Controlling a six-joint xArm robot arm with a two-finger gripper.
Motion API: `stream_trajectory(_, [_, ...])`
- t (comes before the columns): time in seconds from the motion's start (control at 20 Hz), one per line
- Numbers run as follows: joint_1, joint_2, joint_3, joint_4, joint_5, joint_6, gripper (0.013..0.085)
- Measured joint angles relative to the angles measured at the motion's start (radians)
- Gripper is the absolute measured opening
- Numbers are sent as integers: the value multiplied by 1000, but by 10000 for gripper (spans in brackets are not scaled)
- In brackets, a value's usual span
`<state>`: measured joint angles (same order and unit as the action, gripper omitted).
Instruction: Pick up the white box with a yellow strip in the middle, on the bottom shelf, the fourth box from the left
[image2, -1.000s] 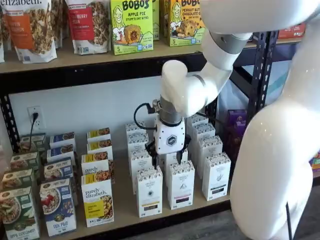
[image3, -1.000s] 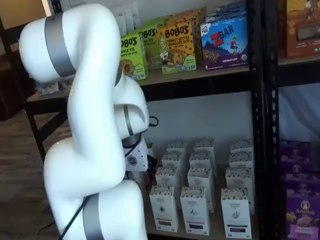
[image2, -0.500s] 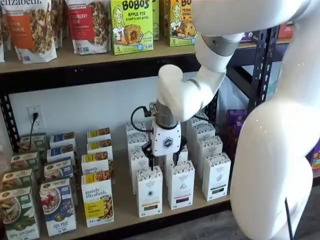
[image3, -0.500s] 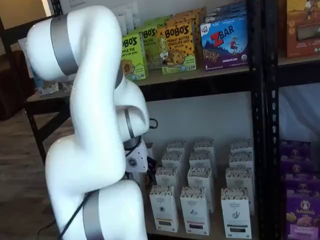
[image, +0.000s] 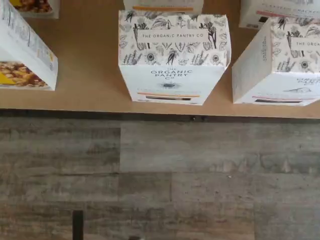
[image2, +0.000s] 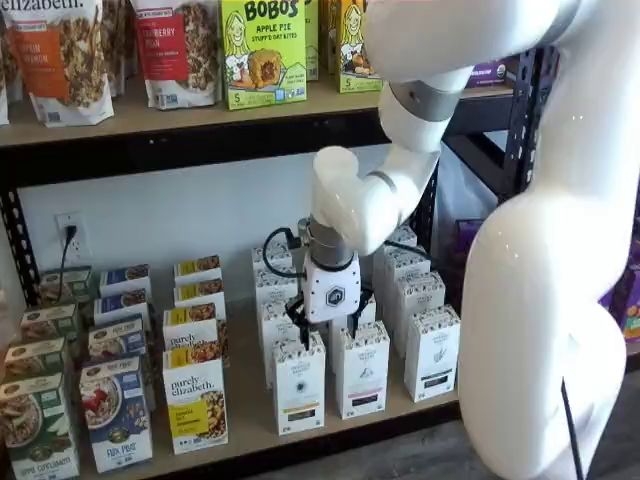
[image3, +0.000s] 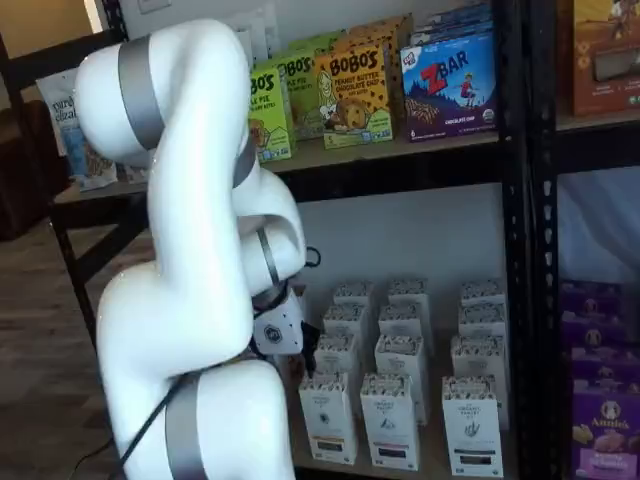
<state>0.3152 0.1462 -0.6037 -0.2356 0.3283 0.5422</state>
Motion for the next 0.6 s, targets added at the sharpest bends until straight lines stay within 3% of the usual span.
stream_trajectory(0.4, [-26, 101, -45, -50, -98, 25, 850])
stream_trajectory(0.6, [-34, 158, -83, -40, -127, 9, 850])
